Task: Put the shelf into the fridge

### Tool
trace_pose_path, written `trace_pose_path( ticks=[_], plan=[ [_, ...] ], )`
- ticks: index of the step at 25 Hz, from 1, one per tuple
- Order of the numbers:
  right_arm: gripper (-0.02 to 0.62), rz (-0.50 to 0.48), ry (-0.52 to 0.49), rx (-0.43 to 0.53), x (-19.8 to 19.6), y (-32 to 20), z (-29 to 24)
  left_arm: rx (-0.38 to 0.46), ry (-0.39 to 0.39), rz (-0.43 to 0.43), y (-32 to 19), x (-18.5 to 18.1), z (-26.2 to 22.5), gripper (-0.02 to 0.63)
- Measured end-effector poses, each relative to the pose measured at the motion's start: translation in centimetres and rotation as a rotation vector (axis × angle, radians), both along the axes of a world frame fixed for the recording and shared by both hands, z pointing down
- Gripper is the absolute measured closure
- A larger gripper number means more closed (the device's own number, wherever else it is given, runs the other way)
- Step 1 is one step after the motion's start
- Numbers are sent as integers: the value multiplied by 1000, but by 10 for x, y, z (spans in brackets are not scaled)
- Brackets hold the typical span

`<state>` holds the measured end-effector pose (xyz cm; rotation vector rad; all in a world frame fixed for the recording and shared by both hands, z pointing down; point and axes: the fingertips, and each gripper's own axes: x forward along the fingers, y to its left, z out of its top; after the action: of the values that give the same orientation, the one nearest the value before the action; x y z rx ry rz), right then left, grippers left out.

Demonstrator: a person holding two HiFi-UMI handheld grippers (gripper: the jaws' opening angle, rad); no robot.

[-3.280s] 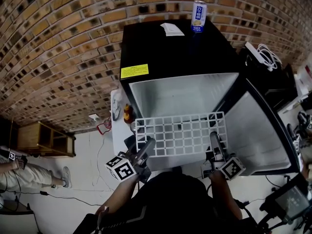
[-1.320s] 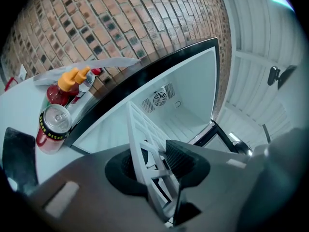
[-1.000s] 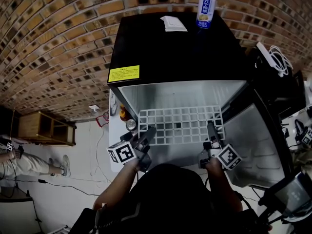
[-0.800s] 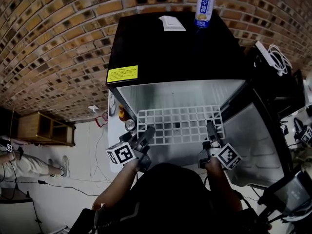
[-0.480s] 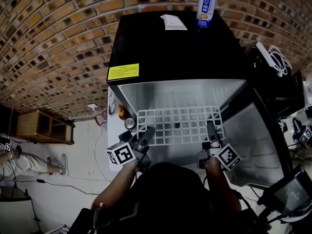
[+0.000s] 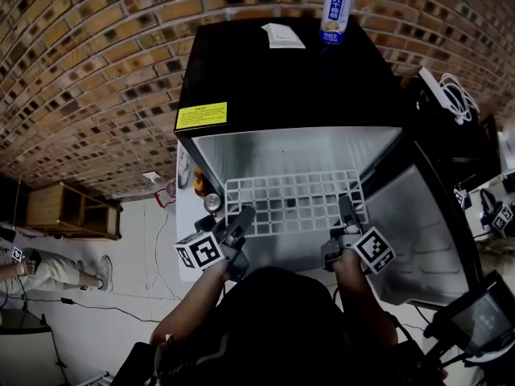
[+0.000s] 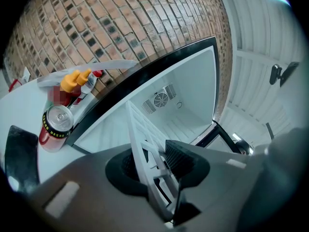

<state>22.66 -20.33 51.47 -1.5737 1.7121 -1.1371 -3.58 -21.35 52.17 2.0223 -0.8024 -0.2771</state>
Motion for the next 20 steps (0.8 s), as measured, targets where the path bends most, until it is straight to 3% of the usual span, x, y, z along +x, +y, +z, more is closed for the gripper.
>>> trace_pose_path(
  ticks=[6,12,20],
  plan=[
    [488,61,5,-4,2,-3,3,-12,-4,-18,-1,0,1,500],
    [486,91,10,-7,4,-9,4,-74,71,-57,-10,1,2,517],
    [485,110,11,-15,4,-14,4,-64,56,-95,-15,-2,1,515]
  ],
)
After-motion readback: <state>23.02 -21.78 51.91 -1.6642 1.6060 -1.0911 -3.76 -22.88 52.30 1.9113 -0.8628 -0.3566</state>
